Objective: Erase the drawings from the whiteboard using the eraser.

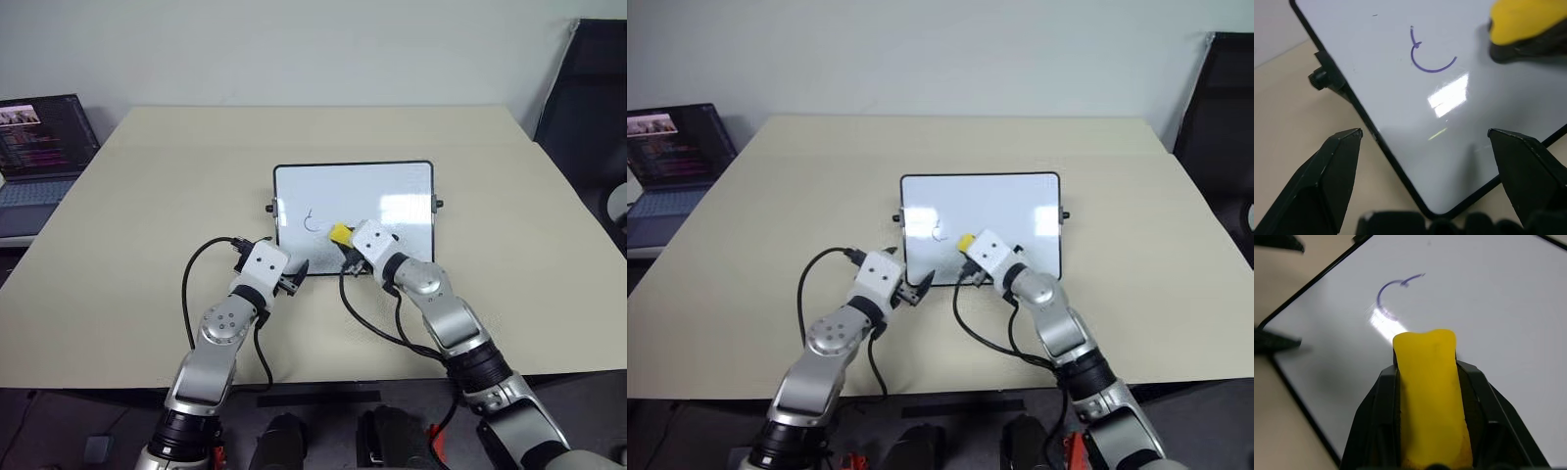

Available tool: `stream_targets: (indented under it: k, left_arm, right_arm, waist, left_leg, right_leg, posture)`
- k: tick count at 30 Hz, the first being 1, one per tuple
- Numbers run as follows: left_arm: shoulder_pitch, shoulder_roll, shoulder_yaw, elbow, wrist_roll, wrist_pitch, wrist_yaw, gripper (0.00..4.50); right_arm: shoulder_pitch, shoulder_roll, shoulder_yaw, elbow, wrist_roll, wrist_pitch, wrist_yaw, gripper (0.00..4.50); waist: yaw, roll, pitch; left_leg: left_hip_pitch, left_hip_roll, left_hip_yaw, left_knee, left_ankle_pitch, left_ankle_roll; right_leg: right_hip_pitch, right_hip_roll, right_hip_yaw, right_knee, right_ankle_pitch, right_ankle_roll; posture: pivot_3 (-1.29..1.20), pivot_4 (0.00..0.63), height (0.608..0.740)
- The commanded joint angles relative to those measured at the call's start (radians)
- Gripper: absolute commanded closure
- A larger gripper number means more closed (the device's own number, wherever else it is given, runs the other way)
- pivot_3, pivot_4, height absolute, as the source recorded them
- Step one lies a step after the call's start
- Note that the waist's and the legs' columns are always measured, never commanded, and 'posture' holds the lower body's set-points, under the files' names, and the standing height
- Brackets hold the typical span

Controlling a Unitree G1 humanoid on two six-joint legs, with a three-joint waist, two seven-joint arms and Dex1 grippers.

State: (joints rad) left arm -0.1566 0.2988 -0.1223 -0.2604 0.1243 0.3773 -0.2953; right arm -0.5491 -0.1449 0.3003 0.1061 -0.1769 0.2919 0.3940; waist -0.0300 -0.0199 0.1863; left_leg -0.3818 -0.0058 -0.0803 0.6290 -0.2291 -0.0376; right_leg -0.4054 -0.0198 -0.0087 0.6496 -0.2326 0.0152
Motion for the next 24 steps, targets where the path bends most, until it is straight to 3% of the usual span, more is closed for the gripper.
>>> stream_targets:
  k: [1, 12, 24]
  left_arm:
    - [-0.007, -0.002, 0.003, -0.025, -0.001, -0.027, 0.004, 0.00]
    - [0.021, -0.003, 0.014, -0.057, 0.003, -0.013, 0.015, 0.00]
    - [0.023, -0.008, 0.013, -0.070, 0.005, 0.006, 0.029, 0.00]
  right_arm:
    - [-0.081, 0.056, -0.025, 0.055, 0.017, -0.088, -0.050, 3.28]
    - [-0.167, 0.126, 0.092, 0.268, -0.073, -0.132, -0.038, 3.28]
    - [-0.057, -0.024, 0.091, 0.144, -0.129, -0.050, 0.023, 3.28]
  waist:
    - [0.000, 0.000, 0.000]
    - [0.001, 0.000, 0.000]
    - [0.011, 0.000, 0.000]
  left_leg:
    - [0.000, 0.000, 0.000, 0.000, 0.000, 0.000]
    - [-0.002, 0.001, 0.001, -0.002, 0.000, 0.000]
    - [-0.001, 0.000, -0.001, -0.001, 0.000, 0.000]
  right_leg:
    - [0.000, 0.000, 0.000, 0.000, 0.000, 0.000]
    - [-0.002, -0.001, 0.001, -0.002, 0.000, 0.000]
    - [0.000, -0.001, 0.000, -0.001, 0.000, 0.000]
  posture:
    - [0.00, 0.150, 0.740]
    - [0.00, 0.150, 0.740]
    - [0.00, 0.150, 0.740]
